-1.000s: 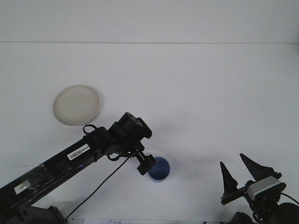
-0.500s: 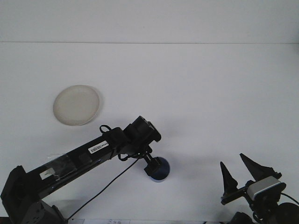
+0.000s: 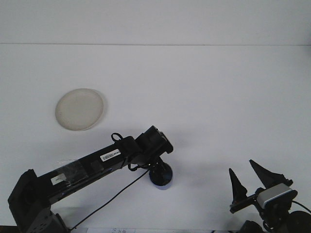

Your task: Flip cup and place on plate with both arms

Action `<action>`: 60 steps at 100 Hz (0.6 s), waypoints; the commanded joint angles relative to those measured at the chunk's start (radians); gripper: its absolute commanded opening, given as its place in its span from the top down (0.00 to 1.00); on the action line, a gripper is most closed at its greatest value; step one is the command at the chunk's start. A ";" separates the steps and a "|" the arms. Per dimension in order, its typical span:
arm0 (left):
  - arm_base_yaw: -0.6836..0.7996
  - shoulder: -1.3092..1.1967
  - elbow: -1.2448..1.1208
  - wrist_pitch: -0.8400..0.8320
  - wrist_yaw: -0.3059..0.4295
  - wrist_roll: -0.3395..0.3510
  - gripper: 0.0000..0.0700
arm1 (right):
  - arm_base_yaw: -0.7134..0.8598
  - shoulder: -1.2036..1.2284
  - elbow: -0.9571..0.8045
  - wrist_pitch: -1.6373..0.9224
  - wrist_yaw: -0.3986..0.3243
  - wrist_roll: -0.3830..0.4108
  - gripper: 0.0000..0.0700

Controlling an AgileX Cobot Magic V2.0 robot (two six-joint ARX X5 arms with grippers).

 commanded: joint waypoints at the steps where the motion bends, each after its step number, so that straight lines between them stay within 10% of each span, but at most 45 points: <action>1: -0.013 0.016 0.021 0.002 -0.001 0.019 1.00 | 0.008 -0.001 0.004 0.008 0.000 -0.005 0.33; 60: 0.243 -0.138 0.236 -0.249 -0.156 0.055 0.99 | 0.008 -0.001 0.004 -0.011 0.000 0.000 0.33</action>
